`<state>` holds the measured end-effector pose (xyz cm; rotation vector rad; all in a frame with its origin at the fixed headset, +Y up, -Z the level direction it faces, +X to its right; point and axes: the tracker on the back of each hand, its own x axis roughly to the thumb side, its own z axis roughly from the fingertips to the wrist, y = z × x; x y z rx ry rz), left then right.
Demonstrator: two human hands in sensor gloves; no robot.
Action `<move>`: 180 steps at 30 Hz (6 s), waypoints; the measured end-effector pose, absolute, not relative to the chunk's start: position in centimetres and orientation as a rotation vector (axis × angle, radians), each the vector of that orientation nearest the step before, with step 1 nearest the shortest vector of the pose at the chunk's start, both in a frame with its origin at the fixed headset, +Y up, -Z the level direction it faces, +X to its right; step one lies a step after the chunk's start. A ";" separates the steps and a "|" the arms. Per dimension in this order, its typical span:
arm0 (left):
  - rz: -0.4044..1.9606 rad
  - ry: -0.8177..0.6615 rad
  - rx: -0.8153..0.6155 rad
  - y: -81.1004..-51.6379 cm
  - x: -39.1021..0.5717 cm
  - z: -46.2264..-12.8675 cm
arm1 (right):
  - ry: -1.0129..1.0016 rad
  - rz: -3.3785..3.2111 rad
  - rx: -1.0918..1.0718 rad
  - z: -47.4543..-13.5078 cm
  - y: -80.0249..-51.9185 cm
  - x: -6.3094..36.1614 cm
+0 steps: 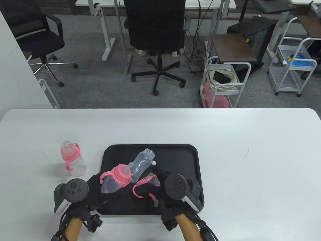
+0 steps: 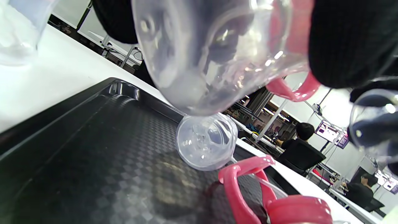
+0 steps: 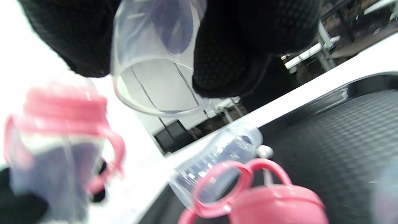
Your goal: Assemble baby bottles from components
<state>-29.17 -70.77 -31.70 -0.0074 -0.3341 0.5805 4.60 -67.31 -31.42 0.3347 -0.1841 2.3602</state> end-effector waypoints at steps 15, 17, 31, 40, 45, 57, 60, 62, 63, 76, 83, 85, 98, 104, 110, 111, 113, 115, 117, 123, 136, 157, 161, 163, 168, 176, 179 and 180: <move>0.421 -0.439 -0.011 -70.3 -26.2 -30.5 | -0.135 2.041 0.629 -30.8 -68.1 4.4; 0.397 -0.453 -0.004 -70.1 -25.9 -30.3 | -0.128 2.070 0.649 -30.6 -68.1 4.0; 0.300 -0.518 0.058 -69.7 -24.4 -29.6 | 0.010 2.130 0.746 -30.1 -69.1 1.8; 0.219 -0.545 0.189 -69.1 -23.8 -29.0 | -0.019 2.192 0.800 -29.9 -68.9 0.9; 0.173 -0.559 0.218 -69.0 -23.3 -28.8 | 0.000 2.223 0.793 -29.9 -69.0 0.6; 0.143 -0.502 0.232 -69.3 -23.6 -28.9 | 0.084 2.094 0.666 -30.4 -69.9 1.1; 0.201 -0.461 0.183 -69.3 -24.3 -29.1 | 0.156 1.938 0.688 -30.6 -69.8 1.8; 0.285 -0.425 0.164 -69.5 -25.1 -29.4 | 0.162 1.827 0.648 -30.7 -69.7 2.8; 0.312 -0.411 0.151 -69.5 -25.4 -29.5 | 0.137 1.805 0.626 -30.9 -69.6 3.5; 0.851 -0.394 0.037 -69.6 -30.1 -30.8 | -0.120 2.173 0.484 -31.0 -68.9 6.8; 1.076 -0.444 0.048 -68.8 -32.5 -30.9 | -0.147 2.300 0.518 -30.8 -69.0 6.1; 1.093 -0.439 0.081 -68.3 -33.2 -30.7 | -0.159 2.318 0.520 -30.8 -69.0 6.1; 1.138 -0.252 0.348 -64.4 -41.2 -28.3 | -0.208 2.371 0.523 -30.7 -68.7 6.4; 1.064 -0.067 0.408 -63.6 -44.5 -27.5 | -0.226 2.369 0.531 -30.7 -68.7 6.4; 0.985 0.160 0.407 -66.1 -46.8 -27.2 | -0.259 2.386 0.520 -30.7 -68.6 6.7; 0.960 0.198 0.411 -66.5 -46.9 -27.1 | -0.261 2.389 0.517 -30.7 -68.6 6.8; 0.896 0.291 0.413 -67.5 -47.3 -27.0 | -0.273 2.406 0.506 -30.7 -68.6 7.0; 0.890 0.334 0.358 -68.8 -47.7 -27.3 | -0.278 2.422 0.494 -30.7 -68.6 7.1; 0.880 0.364 0.322 -69.9 -48.0 -27.5 | -0.281 2.443 0.475 -30.7 -68.6 7.2; 0.838 0.414 0.179 -73.2 -48.4 -28.4 | -0.309 2.544 0.410 -31.0 -69.0 7.7; 0.728 0.443 0.039 -76.8 -47.9 -30.0 | -0.283 2.583 0.340 -31.4 -69.7 8.5; 0.667 0.433 -0.082 -74.2 -47.6 -28.5 | -0.277 2.562 0.341 -31.5 -69.7 8.7; 0.599 0.409 -0.067 -71.8 -47.4 -27.7 | -0.284 2.553 0.340 -31.5 -69.6 8.7; 0.577 0.398 -0.038 -70.7 -47.3 -27.4 | -0.288 2.550 0.340 -31.5 -69.6 8.8; 0.484 0.372 0.050 -67.6 -46.5 -26.5 | -0.294 2.545 0.338 -31.5 -69.6 8.8; 0.232 0.188 0.260 -60.8 -41.0 -26.4 | -0.291 2.547 0.331 -31.4 -69.6 8.9; 0.241 0.083 0.294 -59.0 -38.2 -26.8 | -0.291 2.549 0.327 -31.4 -69.6 9.0; 0.254 0.040 0.301 -58.6 -37.0 -27.1 | -0.292 2.549 0.326 -31.4 -69.6 9.0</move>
